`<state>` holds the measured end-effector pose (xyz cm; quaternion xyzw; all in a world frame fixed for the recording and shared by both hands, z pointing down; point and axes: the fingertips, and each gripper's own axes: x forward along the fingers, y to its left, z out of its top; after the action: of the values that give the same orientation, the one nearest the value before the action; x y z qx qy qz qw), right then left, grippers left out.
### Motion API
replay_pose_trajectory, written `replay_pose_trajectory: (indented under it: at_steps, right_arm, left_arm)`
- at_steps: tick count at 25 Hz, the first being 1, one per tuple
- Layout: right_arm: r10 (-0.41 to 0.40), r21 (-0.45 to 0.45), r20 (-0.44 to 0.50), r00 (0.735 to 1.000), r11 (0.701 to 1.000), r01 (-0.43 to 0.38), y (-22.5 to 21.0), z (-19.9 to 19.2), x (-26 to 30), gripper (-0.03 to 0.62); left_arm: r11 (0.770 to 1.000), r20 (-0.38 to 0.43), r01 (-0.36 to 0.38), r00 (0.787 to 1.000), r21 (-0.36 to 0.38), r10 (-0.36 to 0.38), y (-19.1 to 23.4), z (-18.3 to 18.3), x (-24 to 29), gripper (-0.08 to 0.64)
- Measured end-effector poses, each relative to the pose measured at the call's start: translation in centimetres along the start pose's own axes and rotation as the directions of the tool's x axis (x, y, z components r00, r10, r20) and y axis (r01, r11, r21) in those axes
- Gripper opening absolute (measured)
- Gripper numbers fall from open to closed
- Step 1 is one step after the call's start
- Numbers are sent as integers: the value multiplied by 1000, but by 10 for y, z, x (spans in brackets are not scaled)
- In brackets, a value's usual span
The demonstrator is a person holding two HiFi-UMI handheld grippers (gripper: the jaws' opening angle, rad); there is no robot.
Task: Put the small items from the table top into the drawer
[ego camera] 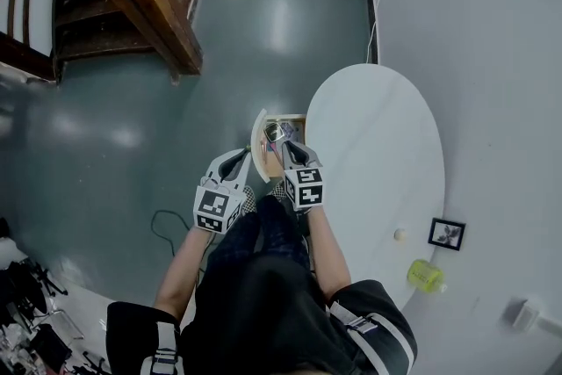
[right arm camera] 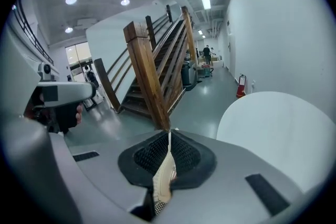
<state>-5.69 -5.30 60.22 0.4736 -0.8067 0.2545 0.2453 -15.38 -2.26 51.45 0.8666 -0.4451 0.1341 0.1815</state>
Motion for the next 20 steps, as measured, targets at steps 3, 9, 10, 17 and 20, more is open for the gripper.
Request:
replay_pose_trajectory:
  at_steps: [3,9,10,17,20]
  right_arm:
    - [-20,-1,53,998,1000,20,3,20,-26,40]
    - [-62,-5,171,983,998,64,4,56,-81,40]
    - [-68,-5,191,979,998,70,5,61,-90,40]
    - [-105,-24,301,948,993,118,11,82,-150,40]
    - [-121,-18,329,937,991,134,13,86,-168,40]
  left_arm:
    - [1000,29,3,1000,23,-4,-5,19,-10,20]
    - [997,96,17,995,70,-23,-22,59,-29,20]
    - [997,107,19,994,80,-27,-24,65,-33,20]
    - [990,169,33,984,139,-57,-40,98,-58,20]
    - [988,181,40,981,149,-67,-44,103,-66,20]
